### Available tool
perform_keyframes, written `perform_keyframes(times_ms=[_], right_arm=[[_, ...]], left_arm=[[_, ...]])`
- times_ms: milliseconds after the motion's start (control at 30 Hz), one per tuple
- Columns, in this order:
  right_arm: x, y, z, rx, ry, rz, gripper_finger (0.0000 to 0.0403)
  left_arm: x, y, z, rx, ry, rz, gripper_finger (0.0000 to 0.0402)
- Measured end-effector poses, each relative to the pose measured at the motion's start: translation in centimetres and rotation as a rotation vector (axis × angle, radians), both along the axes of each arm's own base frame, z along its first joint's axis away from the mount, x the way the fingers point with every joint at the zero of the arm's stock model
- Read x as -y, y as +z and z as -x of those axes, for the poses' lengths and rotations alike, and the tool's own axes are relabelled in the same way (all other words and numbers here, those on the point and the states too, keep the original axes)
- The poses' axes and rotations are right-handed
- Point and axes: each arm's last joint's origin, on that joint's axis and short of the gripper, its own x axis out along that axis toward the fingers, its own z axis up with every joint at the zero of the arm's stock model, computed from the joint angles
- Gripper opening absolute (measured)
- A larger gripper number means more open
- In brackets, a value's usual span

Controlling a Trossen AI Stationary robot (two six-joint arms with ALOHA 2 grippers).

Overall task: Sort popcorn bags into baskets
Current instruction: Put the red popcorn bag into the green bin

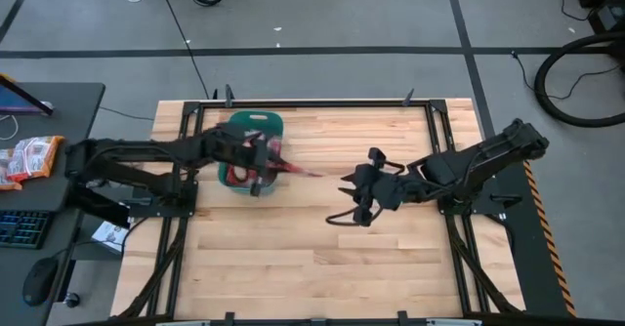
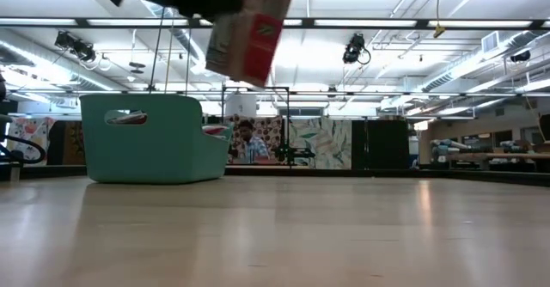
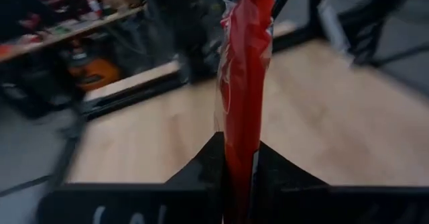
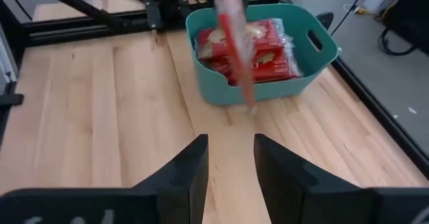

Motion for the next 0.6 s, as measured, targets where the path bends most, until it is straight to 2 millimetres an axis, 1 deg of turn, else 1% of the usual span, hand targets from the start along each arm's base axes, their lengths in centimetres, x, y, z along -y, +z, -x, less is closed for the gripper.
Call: perform_keyframes(times_ms=[100, 200, 267, 433, 500, 600], right_arm=[[-0.8, -0.7, -0.4, -0.018, 0.0, 0.018, 0.0126], [-1.5, -2.1, -1.3, -0.063, 0.013, 0.038, 0.0126], [-2.0, -3.1, -1.9, -0.093, 0.017, 0.051, 0.0126], [-2.6, -5.2, -3.3, -0.152, 0.021, 0.059, 0.0126], [-2.7, -5.6, -3.5, -0.163, 0.018, 0.053, 0.0126], [-2.9, -5.7, -3.5, -0.169, 0.032, 0.036, 0.0125]], left_arm=[[-0.4, 0.7, 1.8, -0.026, 0.041, -0.127, 0.0041], [-0.7, 1.0, 3.5, -0.085, 0.088, -0.231, 0.004], [-1.2, 1.3, 4.6, -0.108, 0.128, -0.264, 0.004], [-2.9, 1.7, 7.3, -0.111, 0.208, -0.244, 0.004], [-3.5, 1.5, 8.4, -0.079, 0.227, -0.218, 0.004], [-4.3, 1.2, 9.4, 0.021, 0.281, -0.158, 0.004]])
